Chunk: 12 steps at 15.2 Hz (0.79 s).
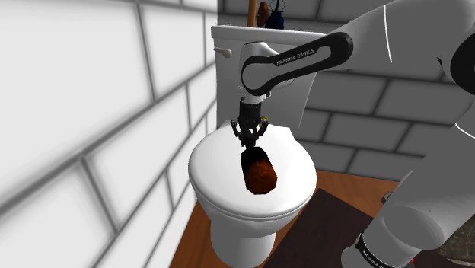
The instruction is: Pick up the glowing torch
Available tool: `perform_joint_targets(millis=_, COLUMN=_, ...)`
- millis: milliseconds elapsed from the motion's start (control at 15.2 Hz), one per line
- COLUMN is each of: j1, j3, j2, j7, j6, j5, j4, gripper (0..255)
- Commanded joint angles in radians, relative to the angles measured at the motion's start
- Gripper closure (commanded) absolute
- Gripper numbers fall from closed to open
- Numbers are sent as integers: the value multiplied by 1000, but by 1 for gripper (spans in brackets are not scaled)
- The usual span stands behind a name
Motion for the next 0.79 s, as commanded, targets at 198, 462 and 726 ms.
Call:
perform_joint_targets(millis=198, j1=0, j3=0, j2=1, j7=0, j6=1, j5=0, j4=-1, gripper=255)
perform_joint_targets(millis=462, j1=0, j3=0, j2=0, j7=0, j6=2, j5=0, j4=-2, gripper=255)
perform_joint_targets(millis=726, j1=-1, j3=-2, j2=-16, j7=0, j6=-51, j5=2, j4=35, gripper=255)
